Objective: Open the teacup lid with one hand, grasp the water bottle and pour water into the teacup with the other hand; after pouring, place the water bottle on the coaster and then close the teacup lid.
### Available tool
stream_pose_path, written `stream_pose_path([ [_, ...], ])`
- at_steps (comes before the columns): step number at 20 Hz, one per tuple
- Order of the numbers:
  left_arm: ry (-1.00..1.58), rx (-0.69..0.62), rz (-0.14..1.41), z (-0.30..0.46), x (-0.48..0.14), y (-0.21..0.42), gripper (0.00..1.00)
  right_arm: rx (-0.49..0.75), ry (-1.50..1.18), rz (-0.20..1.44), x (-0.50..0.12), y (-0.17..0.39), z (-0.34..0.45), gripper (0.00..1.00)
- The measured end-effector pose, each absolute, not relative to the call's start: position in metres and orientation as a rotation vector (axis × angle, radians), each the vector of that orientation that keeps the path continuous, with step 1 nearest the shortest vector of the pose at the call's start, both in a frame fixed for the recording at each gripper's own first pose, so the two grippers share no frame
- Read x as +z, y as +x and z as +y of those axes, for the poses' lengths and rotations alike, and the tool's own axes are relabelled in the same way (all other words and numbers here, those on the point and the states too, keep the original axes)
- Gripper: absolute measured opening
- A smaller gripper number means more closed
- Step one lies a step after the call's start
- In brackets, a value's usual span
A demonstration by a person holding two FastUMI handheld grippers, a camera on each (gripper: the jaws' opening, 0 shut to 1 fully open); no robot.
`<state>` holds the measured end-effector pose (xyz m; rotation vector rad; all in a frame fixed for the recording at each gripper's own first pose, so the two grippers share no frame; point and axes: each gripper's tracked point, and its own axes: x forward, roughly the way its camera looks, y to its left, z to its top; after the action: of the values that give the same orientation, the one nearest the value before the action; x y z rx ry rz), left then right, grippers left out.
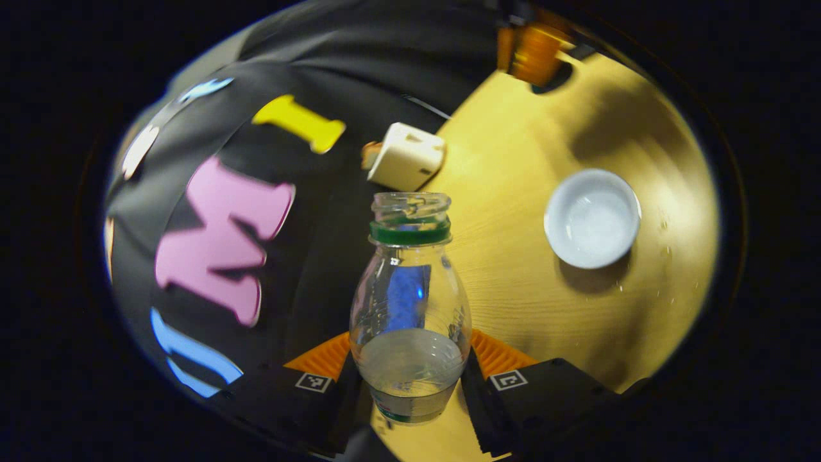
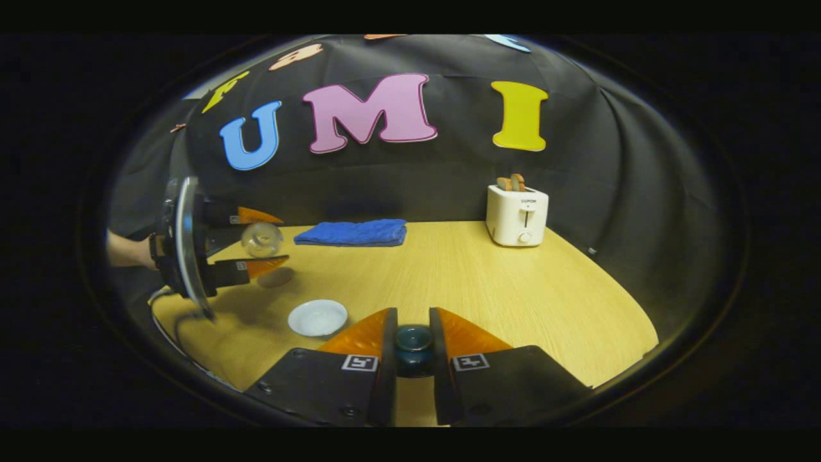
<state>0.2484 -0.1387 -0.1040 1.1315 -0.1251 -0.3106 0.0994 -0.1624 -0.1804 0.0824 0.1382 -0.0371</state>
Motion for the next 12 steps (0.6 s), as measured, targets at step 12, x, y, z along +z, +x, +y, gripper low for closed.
stream_pose_path([
  [12,0.104,-0.319,-0.114,-0.078,-0.072,0.272,0.75,0.057,0.061,0.124,-0.174,0.127,-0.09,0.27],
])
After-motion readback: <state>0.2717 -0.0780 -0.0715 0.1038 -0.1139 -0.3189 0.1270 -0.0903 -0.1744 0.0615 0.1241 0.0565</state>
